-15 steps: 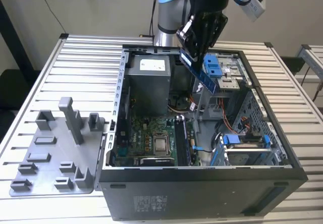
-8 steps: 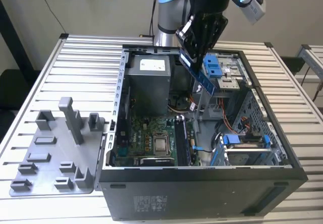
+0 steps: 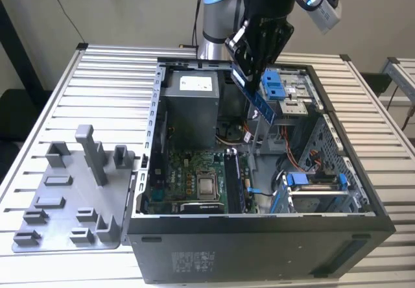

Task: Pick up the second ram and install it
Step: 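Insert the second ram into the second slot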

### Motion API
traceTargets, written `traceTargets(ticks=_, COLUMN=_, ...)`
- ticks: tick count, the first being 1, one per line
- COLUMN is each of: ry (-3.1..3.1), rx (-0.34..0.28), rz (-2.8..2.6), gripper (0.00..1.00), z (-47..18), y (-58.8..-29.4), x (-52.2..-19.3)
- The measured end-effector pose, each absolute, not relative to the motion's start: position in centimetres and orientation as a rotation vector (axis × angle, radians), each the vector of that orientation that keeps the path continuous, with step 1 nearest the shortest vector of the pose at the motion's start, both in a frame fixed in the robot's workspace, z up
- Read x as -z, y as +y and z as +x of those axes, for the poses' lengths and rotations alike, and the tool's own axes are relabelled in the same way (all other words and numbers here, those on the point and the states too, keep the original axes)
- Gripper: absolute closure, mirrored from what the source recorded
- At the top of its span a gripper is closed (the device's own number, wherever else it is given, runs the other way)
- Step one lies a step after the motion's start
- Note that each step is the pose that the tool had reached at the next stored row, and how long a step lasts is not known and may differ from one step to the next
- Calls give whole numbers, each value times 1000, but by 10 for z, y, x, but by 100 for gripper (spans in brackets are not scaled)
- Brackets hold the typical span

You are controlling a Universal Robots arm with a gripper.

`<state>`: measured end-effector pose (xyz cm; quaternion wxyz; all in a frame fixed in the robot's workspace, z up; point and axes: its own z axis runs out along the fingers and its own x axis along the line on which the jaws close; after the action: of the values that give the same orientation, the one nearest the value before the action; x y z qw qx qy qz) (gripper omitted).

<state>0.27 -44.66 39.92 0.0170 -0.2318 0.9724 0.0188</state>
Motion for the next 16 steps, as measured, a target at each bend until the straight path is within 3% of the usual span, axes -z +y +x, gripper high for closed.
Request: traceTargets(ticks=16, ry=3046, rx=-56, rz=-609, gripper=86, z=3, y=-447, x=-398)
